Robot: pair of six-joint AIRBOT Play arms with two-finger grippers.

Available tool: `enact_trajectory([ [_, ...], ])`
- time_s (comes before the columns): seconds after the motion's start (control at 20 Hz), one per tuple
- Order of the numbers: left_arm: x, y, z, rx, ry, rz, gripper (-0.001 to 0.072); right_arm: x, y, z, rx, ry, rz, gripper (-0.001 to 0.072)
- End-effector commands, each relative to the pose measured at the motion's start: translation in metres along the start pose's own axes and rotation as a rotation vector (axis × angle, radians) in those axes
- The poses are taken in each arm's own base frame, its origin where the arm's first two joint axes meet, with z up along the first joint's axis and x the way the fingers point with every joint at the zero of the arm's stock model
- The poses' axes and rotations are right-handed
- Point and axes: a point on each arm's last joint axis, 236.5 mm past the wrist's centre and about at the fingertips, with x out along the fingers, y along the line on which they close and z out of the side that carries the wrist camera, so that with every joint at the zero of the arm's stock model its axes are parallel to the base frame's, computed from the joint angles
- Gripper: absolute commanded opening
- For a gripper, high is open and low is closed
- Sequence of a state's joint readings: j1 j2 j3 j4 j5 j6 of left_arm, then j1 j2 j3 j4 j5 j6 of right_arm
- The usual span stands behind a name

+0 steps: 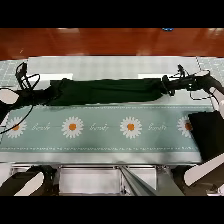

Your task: Fold the shirts.

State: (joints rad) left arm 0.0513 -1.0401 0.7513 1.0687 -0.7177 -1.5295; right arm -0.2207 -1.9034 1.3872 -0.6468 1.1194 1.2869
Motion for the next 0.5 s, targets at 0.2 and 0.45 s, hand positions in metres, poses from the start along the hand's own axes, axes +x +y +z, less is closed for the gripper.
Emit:
enact_trajectory([
  [0.2, 0.001, -0.026, 0.0, 0.021, -0.004, -0.093, 0.0022, -0.036, 0.037, -0.005, -0.203, 0.016, -0.093, 0.0018],
  [0.45, 0.036, -0.105, -0.016, 0.148, 0.091, -0.214, 0.0021, -0.117, 0.066, -0.032, -0.375, -0.072, -0.254, 0.0019],
])
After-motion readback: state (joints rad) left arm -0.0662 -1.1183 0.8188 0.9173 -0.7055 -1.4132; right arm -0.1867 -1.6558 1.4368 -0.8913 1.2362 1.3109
